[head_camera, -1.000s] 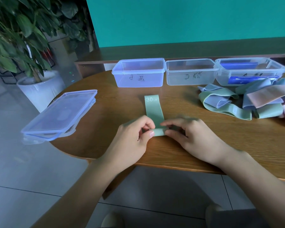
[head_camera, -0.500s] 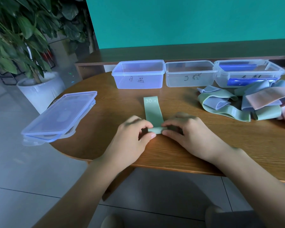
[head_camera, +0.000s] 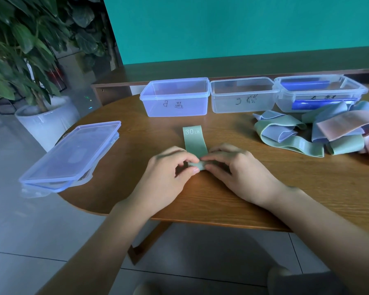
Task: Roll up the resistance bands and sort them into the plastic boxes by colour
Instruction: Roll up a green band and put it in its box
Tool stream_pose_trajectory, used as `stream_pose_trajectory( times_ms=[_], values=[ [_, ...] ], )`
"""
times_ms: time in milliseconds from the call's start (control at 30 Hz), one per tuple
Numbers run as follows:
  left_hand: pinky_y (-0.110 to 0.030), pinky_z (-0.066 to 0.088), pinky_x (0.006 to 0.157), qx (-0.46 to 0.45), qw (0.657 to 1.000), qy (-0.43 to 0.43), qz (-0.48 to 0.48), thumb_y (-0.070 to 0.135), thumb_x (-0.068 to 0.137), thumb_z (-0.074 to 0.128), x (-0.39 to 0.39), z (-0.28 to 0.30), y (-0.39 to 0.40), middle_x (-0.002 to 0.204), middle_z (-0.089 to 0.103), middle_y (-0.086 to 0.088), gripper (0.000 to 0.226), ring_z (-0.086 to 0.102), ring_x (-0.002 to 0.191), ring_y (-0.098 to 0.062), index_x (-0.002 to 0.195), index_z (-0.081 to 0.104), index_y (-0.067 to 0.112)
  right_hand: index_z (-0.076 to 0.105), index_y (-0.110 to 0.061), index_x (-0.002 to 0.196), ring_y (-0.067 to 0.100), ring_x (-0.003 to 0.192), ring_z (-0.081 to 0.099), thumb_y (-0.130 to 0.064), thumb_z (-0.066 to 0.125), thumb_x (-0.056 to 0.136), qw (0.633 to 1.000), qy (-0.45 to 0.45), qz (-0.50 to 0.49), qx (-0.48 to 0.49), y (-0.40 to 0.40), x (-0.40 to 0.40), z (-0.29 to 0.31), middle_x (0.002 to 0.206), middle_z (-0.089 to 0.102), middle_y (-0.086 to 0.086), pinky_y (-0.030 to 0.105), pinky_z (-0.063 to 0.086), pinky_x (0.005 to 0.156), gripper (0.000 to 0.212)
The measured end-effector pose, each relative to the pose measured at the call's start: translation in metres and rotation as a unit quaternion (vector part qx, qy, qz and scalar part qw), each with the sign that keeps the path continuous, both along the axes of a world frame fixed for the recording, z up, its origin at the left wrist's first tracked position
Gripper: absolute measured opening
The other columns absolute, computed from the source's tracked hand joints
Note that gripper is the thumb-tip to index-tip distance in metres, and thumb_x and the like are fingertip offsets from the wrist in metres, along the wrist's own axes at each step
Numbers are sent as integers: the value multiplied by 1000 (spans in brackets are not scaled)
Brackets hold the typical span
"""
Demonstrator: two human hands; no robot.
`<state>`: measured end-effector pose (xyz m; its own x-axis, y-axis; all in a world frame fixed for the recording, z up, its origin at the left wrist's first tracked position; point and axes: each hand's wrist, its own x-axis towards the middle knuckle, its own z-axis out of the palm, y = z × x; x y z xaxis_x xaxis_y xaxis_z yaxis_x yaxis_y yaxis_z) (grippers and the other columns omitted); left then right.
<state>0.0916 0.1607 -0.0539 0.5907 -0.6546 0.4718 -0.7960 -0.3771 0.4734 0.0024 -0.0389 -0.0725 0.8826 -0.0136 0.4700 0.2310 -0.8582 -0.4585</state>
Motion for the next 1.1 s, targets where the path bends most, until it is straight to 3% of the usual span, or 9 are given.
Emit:
stream_pose_trajectory(
  times_ms=[133, 367, 567, 667, 833, 967, 1100],
  values=[
    [-9, 41, 75, 8, 1000, 12, 11, 32, 86, 76, 8, -2, -3, 94, 61, 26, 17, 58, 90, -2, 103, 73, 30, 65, -33, 129, 9, 106, 59, -38, 62, 96, 999, 28, 3, -27, -5, 5, 1, 125, 53, -16, 43, 55, 87, 33],
    [-6, 42, 76, 2, 1000, 0, 16, 25, 93, 69, 15, -4, -7, 105, 68, 16, 21, 59, 91, -2, 113, 74, 23, 71, -29, 116, 5, 101, 61, -32, 66, 97, 1000, -5, 8, 1, -10, 17, 2, 113, 63, -16, 40, 55, 84, 20],
    [-2, 38, 73, 5, 999, 14, 35, 24, 88, 75, 14, -3, -7, 94, 57, 29, 21, 54, 92, 9, 108, 71, 31, 72, -28, 118, 7, 105, 61, -34, 61, 100, 1000, 2, 3, 9, -12, 24, 1, 116, 64, -14, 41, 53, 89, 23],
    [-3, 38, 75, 8, 999, 13, 38, 23, 91, 71, 20, -4, -9, 99, 63, 24, 20, 56, 93, 4, 109, 72, 30, 70, -27, 122, 7, 102, 60, -35, 61, 99, 1000, -3, 3, -2, -12, 25, 1, 120, 60, -13, 40, 54, 88, 26],
    [-16, 44, 85, 13, 999, 10, 41, 24, 96, 66, 26, -5, -12, 111, 68, 14, 25, 57, 94, -2, 119, 71, 26, 69, -30, 118, 6, 89, 58, -28, 72, 93, 1000, -11, 12, -7, -16, 28, 1, 115, 60, -17, 35, 53, 82, 25],
    [-9, 40, 79, 24, 998, 23, 57, 31, 93, 69, 24, -5, -13, 115, 59, 20, 40, 54, 92, 6, 132, 61, 32, 71, -30, 118, 2, 93, 56, -27, 71, 94, 1000, -13, 4, 1, -20, 36, -1, 117, 64, -15, 36, 53, 86, 24],
    [-5, 39, 73, 23, 999, 2, 49, 28, 91, 72, 28, -6, -17, 106, 56, 22, 27, 52, 92, 10, 117, 66, 31, 70, -32, 119, 10, 103, 62, -34, 65, 97, 1000, -5, -1, 2, -22, 40, -1, 118, 66, -14, 42, 55, 86, 22]
  ],
)
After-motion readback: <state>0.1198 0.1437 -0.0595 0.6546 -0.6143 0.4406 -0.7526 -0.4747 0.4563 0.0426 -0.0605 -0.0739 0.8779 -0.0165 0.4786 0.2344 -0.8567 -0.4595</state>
